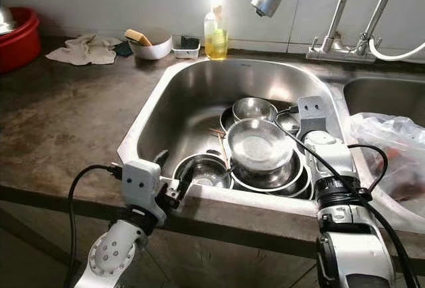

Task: Kitchen organization

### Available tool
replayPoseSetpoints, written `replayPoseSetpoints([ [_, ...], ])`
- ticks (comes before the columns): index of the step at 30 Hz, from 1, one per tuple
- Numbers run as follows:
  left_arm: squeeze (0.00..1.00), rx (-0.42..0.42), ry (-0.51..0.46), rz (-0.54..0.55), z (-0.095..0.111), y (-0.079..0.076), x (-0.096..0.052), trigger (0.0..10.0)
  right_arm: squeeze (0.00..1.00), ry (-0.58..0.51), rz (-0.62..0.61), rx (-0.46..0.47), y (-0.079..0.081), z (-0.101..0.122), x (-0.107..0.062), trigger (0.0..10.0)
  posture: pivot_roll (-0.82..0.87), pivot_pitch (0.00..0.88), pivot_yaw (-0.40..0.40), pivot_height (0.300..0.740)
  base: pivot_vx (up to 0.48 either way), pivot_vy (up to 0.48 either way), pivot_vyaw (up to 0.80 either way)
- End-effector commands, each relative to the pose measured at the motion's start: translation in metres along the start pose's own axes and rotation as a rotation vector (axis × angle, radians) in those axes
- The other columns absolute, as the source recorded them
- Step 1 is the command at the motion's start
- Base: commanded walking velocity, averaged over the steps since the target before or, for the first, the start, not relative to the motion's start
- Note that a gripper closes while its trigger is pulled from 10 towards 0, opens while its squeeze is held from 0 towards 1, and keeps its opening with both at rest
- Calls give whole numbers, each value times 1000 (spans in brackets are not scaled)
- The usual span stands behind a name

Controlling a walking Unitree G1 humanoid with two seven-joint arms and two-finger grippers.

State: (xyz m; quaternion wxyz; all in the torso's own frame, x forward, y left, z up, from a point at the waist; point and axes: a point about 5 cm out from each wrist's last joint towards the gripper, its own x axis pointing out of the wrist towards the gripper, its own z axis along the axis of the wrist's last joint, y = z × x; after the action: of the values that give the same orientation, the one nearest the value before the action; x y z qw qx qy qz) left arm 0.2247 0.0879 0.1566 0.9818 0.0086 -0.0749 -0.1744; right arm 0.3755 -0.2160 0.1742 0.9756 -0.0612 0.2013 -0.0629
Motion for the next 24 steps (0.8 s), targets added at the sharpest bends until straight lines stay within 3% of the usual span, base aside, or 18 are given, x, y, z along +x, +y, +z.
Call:
replayPoseSetpoints([
  [1,0,-2,20,7,-4,0,1,10000,1000,-63,-7,38,0,9,-5,10000,126,121,-44,740,0,0,0],
  [2,0,-2,20,8,-4,0,1,10000,1000,-77,-3,45,1,11,-6,10000,126,121,-44,740,0,0,0],
  [3,0,0,20,8,-4,0,1,10000,0,-114,3,43,3,15,-10,10000,125,117,-42,740,0,0,0],
  [6,0,1,20,10,-4,1,1,10000,0,-198,4,54,7,23,-19,10000,118,112,-38,740,0,0,0],
  [7,0,0,19,10,-5,1,2,10000,0,-291,27,122,10,30,-28,10000,116,109,-38,740,0,0,0],
  [10,0,1,19,14,-5,2,4,10000,0,-349,54,113,17,32,-41,10000,110,103,-34,740,0,0,0],
  [15,0,-5,5,10,-4,2,9,10000,0,-573,77,172,32,38,-75,10000,85,83,-21,740,0,0,0],
  [19,0,-8,-10,5,-1,3,14,10000,0,-607,109,190,45,28,-94,10000,82,69,-17,740,0,0,0],
  [21,0,-4,-8,15,-2,6,15,10000,0,-645,143,151,52,22,-105,10000,76,61,-12,740,0,0,0],
  [24,0,-15,-3,23,-3,8,15,10000,0,-664,135,134,52,17,-113,10000,72,52,-9,740,0,0,0],
])
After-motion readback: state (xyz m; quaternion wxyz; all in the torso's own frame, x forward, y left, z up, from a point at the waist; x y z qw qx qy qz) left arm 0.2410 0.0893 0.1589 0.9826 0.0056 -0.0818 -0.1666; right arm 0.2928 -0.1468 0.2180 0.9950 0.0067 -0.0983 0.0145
